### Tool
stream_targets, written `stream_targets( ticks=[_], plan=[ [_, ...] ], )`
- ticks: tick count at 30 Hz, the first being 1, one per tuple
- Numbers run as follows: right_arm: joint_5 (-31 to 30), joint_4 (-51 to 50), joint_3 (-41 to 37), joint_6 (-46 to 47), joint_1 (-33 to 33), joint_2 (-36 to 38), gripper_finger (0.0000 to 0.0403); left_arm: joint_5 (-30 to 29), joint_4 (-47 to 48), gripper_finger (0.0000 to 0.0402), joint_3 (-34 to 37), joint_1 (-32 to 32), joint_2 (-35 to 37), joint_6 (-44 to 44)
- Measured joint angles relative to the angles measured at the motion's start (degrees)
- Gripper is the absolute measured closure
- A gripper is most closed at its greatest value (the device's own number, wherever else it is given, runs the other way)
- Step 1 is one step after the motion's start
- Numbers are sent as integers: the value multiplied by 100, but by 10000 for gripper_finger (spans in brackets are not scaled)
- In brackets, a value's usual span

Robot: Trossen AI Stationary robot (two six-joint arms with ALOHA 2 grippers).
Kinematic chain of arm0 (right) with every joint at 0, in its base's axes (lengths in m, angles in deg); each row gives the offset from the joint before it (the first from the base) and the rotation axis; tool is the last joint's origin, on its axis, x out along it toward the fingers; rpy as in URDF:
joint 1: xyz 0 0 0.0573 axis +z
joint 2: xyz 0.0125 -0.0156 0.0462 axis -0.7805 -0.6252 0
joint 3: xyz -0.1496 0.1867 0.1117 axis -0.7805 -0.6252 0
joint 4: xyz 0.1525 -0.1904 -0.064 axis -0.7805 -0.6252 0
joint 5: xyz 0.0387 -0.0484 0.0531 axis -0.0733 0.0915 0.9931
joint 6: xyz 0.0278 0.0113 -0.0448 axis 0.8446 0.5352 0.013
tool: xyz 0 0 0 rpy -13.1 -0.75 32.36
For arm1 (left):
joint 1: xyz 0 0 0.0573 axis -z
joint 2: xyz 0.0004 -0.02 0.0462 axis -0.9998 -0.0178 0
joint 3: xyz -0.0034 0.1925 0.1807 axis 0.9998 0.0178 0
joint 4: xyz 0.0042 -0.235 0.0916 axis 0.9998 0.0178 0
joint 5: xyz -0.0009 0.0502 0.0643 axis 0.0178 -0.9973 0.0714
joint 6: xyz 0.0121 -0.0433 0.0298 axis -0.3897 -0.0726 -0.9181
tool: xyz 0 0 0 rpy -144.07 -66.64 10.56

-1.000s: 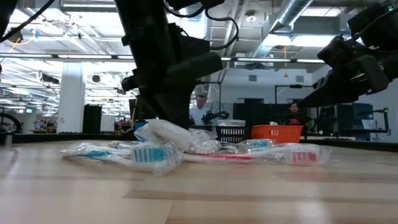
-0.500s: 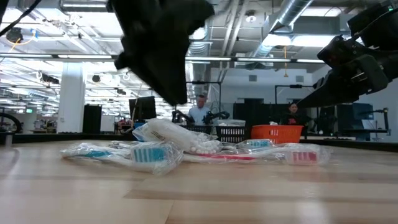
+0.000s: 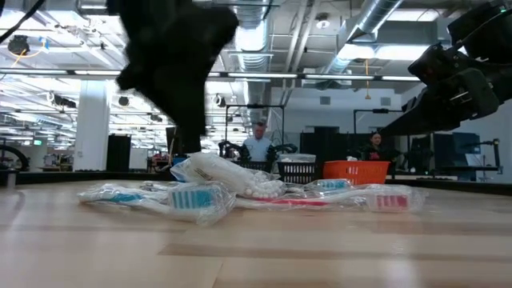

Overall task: Pick & Place Travel size toiletries
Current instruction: Put the silver nail cutter into the blue bin

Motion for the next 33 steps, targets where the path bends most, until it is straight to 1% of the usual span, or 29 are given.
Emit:
stream_targets(
  ticks=[3, 6, 10, 12, 14, 16, 21, 26, 30, 33],
  plan=[
    [-2, 8, 0, -12, 0, 0, 403, 244, -86, 323, 427, -62, 0, 389],
    [-2, 12, 0, -51, 0, 0, 403, 395, -695, 339, 783, -66, 0, 392],
    [-2, 56, 0, -100, 0, 0, 403, 719, -2204, 358, 1147, -189, -1, -200],
    [-2, 93, 0, -100, 0, 0, 403, 728, -2973, 365, 1291, -272, -2, -575],
    [-2, 110, 0, -100, 0, 0, 403, 723, -3403, 370, 1340, -359, -2, -899],
    [-2, 107, 0, -99, 0, 0, 403, 695, -3614, 373, 1338, -444, -2, -1107],
    [-2, 96, 0, -97, 0, 0, 403, 774, -3532, 380, 1338, -569, -2, -1232],
    [0, -115, 0, -99, 0, 0, 403, 830, -2923, 392, 1341, -590, 51, -1195],
    [14, -335, -2, -148, 0, 3, 403, 819, -2614, 399, 1344, -619, 407, -1187],
    [24, -332, -2, -163, 0, 8, 403, 560, -2561, 399, 1342, -579, 795, -1238]
  ],
)
